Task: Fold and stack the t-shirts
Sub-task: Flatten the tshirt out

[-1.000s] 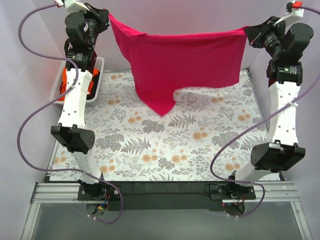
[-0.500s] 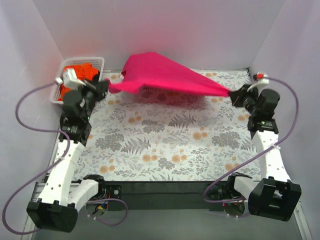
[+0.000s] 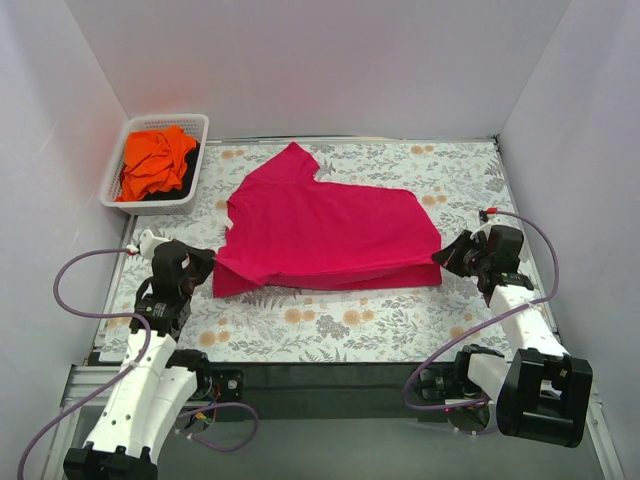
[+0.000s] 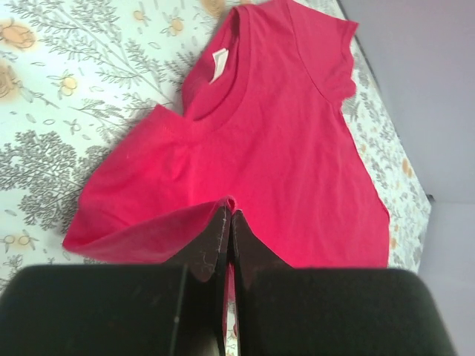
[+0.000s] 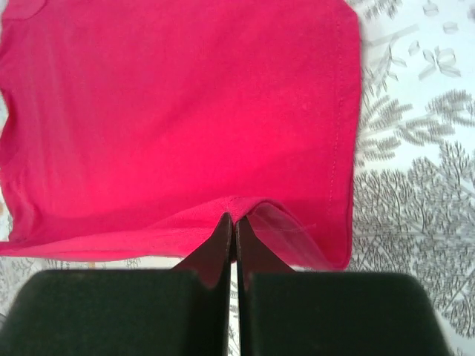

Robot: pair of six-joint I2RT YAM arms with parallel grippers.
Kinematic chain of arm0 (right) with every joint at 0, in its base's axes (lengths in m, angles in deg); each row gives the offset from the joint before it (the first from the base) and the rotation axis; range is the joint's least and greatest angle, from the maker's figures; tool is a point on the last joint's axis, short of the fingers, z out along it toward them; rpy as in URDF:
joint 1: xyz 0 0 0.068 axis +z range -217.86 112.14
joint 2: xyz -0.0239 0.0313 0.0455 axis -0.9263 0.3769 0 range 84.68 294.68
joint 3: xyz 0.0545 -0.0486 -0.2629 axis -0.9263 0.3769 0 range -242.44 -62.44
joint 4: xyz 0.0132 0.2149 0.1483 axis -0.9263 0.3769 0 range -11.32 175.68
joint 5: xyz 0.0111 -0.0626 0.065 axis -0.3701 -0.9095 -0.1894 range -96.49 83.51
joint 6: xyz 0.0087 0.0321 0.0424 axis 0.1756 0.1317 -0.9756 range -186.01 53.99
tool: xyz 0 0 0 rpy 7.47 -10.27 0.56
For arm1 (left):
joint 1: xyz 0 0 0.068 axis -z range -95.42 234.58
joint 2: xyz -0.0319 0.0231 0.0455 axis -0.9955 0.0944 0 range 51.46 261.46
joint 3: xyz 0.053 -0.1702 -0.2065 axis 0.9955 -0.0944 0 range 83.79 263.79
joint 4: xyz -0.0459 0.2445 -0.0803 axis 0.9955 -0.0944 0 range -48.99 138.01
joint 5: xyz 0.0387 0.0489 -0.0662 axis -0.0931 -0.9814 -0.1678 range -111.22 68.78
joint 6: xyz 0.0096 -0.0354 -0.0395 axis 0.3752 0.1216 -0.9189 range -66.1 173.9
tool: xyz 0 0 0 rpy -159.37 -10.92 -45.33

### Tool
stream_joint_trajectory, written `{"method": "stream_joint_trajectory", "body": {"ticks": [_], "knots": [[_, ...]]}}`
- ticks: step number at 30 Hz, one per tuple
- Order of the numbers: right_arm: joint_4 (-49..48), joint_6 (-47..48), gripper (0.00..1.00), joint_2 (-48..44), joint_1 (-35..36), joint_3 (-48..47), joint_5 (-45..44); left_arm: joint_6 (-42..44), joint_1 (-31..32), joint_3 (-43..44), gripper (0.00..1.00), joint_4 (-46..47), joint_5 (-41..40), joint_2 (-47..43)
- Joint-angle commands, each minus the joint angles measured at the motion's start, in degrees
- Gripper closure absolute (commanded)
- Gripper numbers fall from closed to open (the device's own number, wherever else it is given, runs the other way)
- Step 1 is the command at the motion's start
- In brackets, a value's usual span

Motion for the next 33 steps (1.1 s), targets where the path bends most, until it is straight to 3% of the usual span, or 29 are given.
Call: {"method": "stream_joint_trajectory", "body": {"ticks": [1, 13, 19, 24, 33], "knots": [[4.9, -2.6, 0.99, 0.4, 0.0, -0.1, -3.8, -1.2, 0.4, 1.0, 1.00, -2.6, -4.4, 0.3], [10.0, -0.9, 0.99, -1.4, 0.1, -12.0, -9.8, 8.7, 1.0, 11.0, 1.00, 0.9, -6.7, 3.5], [13.8, 2.5, 0.99, 0.3, 0.0, -31.7, -11.4, 17.1, 1.0, 31.3, 1.00, 4.2, -6.4, 13.6], [16.4, 5.9, 0.99, -2.8, 0.0, -43.0, -11.6, 22.7, 1.0, 49.3, 1.00, 4.3, -6.9, 15.9], [21.5, 11.9, 0.99, -12.7, 6.2, -52.8, -20.0, 30.4, 1.0, 60.0, 1.00, 7.5, -4.0, 9.1]]}}
